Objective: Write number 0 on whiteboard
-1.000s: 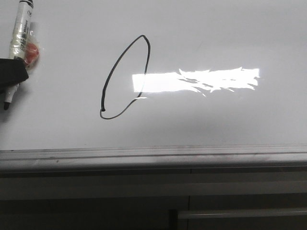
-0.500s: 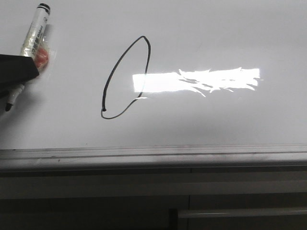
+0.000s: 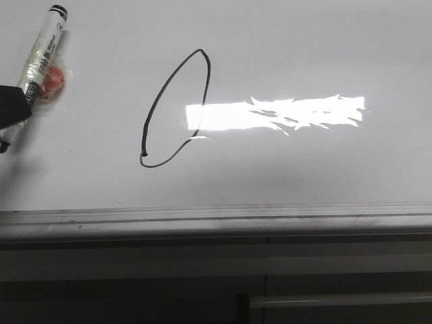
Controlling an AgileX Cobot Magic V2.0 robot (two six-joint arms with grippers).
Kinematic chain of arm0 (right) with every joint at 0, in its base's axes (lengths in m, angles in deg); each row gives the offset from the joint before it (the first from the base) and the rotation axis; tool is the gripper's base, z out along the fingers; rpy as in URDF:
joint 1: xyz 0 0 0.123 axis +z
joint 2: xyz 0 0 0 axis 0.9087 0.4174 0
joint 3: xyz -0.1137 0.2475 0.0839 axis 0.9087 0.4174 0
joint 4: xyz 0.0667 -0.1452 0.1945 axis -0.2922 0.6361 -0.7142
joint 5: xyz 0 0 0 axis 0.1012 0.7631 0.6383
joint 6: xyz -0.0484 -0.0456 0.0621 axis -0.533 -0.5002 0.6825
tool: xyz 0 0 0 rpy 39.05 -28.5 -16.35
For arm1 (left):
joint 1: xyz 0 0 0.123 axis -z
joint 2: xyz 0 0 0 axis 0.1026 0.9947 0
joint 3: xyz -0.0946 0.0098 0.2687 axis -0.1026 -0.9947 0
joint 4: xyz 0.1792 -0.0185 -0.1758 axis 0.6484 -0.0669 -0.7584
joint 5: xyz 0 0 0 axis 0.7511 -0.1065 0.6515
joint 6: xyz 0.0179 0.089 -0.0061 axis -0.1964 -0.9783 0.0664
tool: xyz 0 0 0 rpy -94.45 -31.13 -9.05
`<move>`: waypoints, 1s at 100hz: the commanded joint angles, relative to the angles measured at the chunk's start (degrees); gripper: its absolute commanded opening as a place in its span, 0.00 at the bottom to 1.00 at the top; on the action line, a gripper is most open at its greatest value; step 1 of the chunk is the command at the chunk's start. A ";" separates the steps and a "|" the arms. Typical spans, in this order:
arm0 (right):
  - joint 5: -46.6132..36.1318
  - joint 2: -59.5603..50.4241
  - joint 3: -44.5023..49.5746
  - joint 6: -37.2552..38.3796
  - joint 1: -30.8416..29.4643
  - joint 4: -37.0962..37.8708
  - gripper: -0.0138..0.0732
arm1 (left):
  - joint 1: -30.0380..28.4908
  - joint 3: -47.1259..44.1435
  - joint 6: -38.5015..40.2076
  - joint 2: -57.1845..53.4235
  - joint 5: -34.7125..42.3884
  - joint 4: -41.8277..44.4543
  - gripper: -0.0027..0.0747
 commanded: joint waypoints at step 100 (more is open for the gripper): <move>-4.61 -27.55 9.51 11.31 -0.22 7.42 0.08 | -0.07 6.07 -12.10 -12.81 2.78 3.07 0.01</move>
